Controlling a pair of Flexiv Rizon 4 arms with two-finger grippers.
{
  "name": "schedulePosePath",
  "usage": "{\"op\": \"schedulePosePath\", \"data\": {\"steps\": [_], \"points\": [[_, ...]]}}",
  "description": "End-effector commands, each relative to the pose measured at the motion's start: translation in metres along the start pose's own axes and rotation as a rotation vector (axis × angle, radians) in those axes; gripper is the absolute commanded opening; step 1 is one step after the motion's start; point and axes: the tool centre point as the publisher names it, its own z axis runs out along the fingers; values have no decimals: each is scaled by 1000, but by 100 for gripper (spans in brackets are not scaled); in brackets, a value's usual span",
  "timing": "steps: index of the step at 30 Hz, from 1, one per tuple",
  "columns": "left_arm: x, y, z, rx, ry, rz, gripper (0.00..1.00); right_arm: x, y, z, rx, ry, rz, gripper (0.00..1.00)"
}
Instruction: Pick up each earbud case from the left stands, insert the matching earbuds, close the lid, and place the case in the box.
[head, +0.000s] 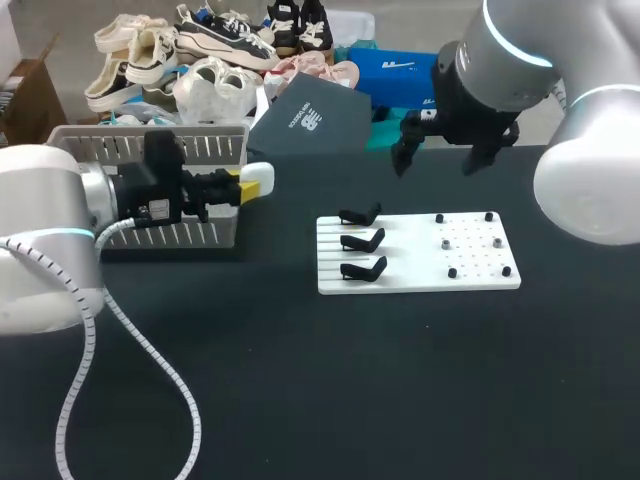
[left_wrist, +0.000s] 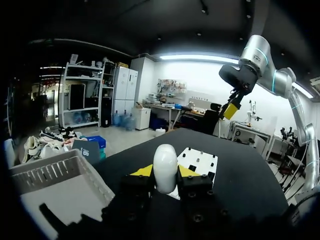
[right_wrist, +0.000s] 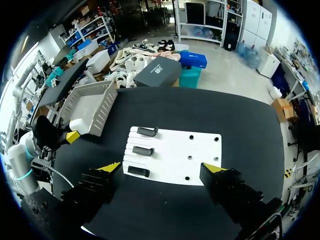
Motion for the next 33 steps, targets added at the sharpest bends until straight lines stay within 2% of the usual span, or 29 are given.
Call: {"op": "schedulePosePath", "data": {"steps": [1, 7, 8, 12, 17, 25, 26, 27, 28, 33], "points": [[0, 9, 5, -165, 12, -6, 0, 4, 0, -1, 6, -14, 4, 100], [3, 29, -10, -267, 59, -24, 0, 4, 0, -1, 6, -14, 4, 100], [7, 37, -18, -294, 71, -33, 0, 4, 0, -1, 6, -14, 4, 100], [16, 49, -33, -375, 138, -52, 0, 4, 0, -1, 6, -14, 4, 100], [29, 69, -47, -460, 265, -48, 0, 4, 0, -1, 6, -14, 4, 100], [36, 88, -40, -510, 330, -87, 0, 4, 0, -1, 6, -14, 4, 100], [36, 89, -39, -517, 332, -92, 13, 4, 0, -1, 6, -14, 4, 100], [36, 90, -39, -518, 330, -93, 49, 4, 0, -1, 6, -14, 4, 100], [35, 91, -38, -523, 327, -93, 98, 4, 0, -1, 6, -14, 4, 100], [27, 89, -38, -543, 313, -88, 100, 4, 0, -1, 6, -14, 4, 100]]}}
